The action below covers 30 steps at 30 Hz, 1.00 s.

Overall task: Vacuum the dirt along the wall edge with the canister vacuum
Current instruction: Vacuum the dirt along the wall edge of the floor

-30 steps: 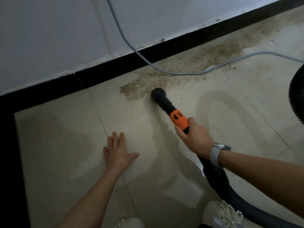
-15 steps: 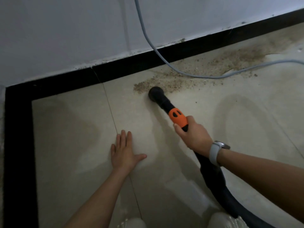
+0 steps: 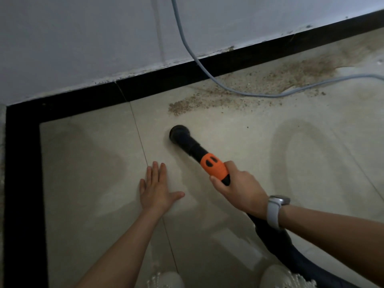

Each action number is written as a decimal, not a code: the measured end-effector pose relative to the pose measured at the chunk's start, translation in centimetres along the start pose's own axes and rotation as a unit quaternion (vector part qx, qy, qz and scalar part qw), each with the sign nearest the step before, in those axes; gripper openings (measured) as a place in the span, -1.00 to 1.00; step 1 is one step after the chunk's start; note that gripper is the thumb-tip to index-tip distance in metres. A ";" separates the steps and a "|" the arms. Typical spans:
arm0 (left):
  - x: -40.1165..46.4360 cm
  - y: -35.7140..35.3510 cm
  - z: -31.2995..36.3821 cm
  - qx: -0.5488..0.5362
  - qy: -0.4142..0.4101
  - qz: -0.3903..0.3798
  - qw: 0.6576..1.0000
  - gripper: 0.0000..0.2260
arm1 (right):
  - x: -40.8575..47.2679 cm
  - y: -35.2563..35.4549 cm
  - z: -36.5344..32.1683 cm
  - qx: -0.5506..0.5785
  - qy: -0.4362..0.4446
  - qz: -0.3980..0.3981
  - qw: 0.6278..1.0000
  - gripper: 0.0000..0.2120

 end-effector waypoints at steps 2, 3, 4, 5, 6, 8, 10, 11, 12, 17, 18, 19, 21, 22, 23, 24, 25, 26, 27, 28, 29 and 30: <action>0.0 -0.1 0.0 -0.004 -0.001 0.000 1.000 -0.04 | -0.1 -0.4 0.1 -0.007 0.004 -0.008 1.000 -0.62; 0.0 0.0 -0.1 -0.003 -0.001 0.001 1.000 -0.04 | 0.1 -0.2 0.5 -0.003 -0.002 -0.006 1.000 -0.62; 0.0 0.0 -0.1 -0.001 -0.002 0.001 1.000 -0.04 | 0.4 0.3 1.0 0.004 -0.013 0.002 1.000 -0.63; 0.0 0.0 -0.1 0.000 -0.002 0.001 1.000 -0.04 | 0.8 0.9 1.7 0.013 -0.029 0.014 0.999 -0.63; 0.0 0.0 -0.1 0.000 -0.003 0.001 1.000 -0.04 | 1.1 1.6 2.6 0.027 -0.051 0.028 0.998 -0.64; 0.1 0.0 0.0 0.000 -0.004 0.002 1.000 -0.04 | 1.8 3.1 4.4 0.057 -0.095 0.059 0.992 -0.63; 0.1 0.0 0.0 0.002 -0.004 0.002 1.000 -0.03 | 2.2 4.3 5.8 0.075 -0.128 0.088 0.985 -0.63; 0.1 -0.1 0.0 0.001 -0.003 0.002 1.000 -0.03 | 2.3 4.7 6.2 0.081 -0.138 0.097 0.982 -0.63; 0.1 -0.1 0.0 0.001 -0.003 0.002 1.000 -0.03 | 2.3 4.9 6.3 0.086 -0.142 0.101 0.981 -0.62; 0.1 0.0 -0.1 0.006 0.000 0.004 1.000 -0.03 | 2.4 3.0 2.4 0.039 -0.066 0.075 0.994 -0.61; 0.1 0.0 -0.1 0.008 0.000 0.004 1.000 -0.03 | 2.4 2.2 1.0 0.017 -0.039 0.067 0.997 -0.61; 0.1 0.0 -0.1 0.008 0.000 0.004 1.000 -0.03 | 2.6 1.4 -0.4 -0.003 -0.014 0.059 0.998 -0.62; 0.2 -0.1 -0.1 0.009 0.000 0.006 1.000 -0.03 | 2.9 -0.1 -3.1 -0.030 0.034 0.042 0.998 -0.64; 0.2 -0.2 -0.2 0.009 0.000 0.008 1.000 -0.03 | 3.2 -0.8 -4.2 -0.034 0.054 0.033 0.997 -0.65; 0.2 -0.2 -0.2 0.007 -0.002 0.009 1.000 -0.03 | 3.4 -1.3 -5.1 -0.034 0.068 0.023 0.997 -0.66; 0.3 -0.3 -0.2 0.005 -0.004 0.010 1.000 -0.04 | 3.7 -1.7 -5.8 -0.030 0.076 0.013 0.997 -0.66; 0.3 -0.4 -0.3 0.003 -0.005 0.012 1.000 -0.04 | 4.1 -2.0 -6.4 -0.024 0.078 0.004 0.997 -0.66; 0.4 -0.4 -0.3 0.003 -0.005 0.013 1.000 -0.04 | 4.5 -2.1 -6.7 -0.014 0.074 0.001 0.997 -0.66; 0.4 -0.4 -0.3 0.003 -0.006 0.015 1.000 -0.04 | 5.0 -2.1 -6.8 -0.004 0.067 0.003 0.998 -0.66; 0.5 -0.5 -0.4 0.003 -0.006 0.015 1.000 -0.04 | 5.5 -1.9 -6.6 0.004 0.058 0.010 0.998 -0.66; 0.5 -0.6 -0.4 0.004 -0.007 0.014 1.000 -0.04 | 6.0 -1.6 -6.4 0.010 0.048 0.019 0.999 -0.66; 0.5 -0.6 -0.5 0.006 -0.008 0.012 1.000 -0.04 | 6.4 -1.2 -5.9 0.014 0.038 0.027 0.999 -0.66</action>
Point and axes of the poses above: each hand's wrist, its own x-axis towards the middle knuckle, its own y-axis out of the back of the hand, z = x × y, the point moved 4 cm from there along x, towards the middle knuckle, and after that the axes turned 1 degree about y, right-handed, at the moved point
